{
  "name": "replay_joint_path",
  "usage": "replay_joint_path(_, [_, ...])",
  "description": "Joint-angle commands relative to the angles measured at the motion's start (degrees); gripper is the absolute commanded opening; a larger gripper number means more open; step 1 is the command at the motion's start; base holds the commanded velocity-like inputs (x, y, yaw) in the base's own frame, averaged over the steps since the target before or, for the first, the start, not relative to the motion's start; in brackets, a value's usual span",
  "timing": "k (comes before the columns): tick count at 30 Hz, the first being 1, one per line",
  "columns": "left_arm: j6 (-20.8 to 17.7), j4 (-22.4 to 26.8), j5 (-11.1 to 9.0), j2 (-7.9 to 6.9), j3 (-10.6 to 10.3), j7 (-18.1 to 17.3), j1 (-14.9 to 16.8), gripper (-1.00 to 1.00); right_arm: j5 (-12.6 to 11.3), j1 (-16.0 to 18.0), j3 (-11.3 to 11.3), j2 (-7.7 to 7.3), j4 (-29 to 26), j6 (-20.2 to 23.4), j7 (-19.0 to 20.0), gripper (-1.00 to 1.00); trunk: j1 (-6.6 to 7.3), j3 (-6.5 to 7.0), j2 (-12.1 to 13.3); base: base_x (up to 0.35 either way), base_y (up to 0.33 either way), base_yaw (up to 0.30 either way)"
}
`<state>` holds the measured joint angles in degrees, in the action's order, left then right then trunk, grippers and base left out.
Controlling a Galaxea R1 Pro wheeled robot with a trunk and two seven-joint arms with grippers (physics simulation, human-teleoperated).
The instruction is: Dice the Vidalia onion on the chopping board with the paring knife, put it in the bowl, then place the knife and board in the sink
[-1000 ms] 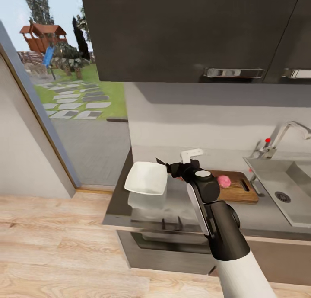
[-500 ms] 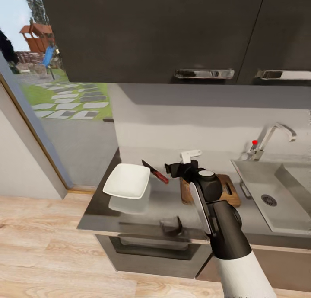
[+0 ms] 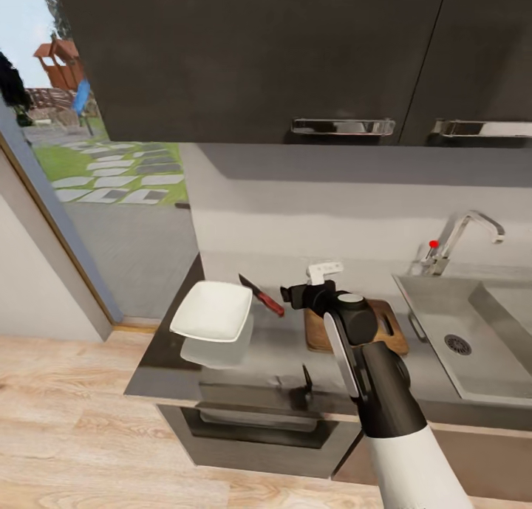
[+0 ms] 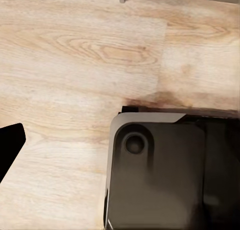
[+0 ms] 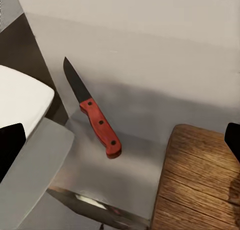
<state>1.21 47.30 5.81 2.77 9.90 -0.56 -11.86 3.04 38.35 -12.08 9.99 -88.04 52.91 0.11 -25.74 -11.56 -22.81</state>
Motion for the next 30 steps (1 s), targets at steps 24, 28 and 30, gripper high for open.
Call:
replay_joint_path(24, [0.11, -0.72, 0.6, 0.1, 0.23, -0.06, -0.01, 1.0, 0.04, 0.06, -0.22, 0.01, 7.1, -1.32, 0.05, 1.0, -0.05, -0.88, -0.11, 0.11, -0.016, 0.0])
replay_joint_path(28, [0.11, -0.86, 0.61, 0.08, 0.26, -0.06, -0.01, 1.0, 0.04, 0.06, -0.22, 0.01, 7.17, -1.48, 0.06, 1.0, -0.05, -1.24, -0.11, 0.0, 0.0, 0.0])
replay_joint_path(30, [0.11, -0.87, 0.61, 0.07, 0.25, -0.06, -0.01, 1.0, 0.04, 0.06, -0.22, 0.01, 7.21, -1.5, 0.06, 1.0, -0.05, -1.42, -0.11, 0.0, 0.0, 0.0])
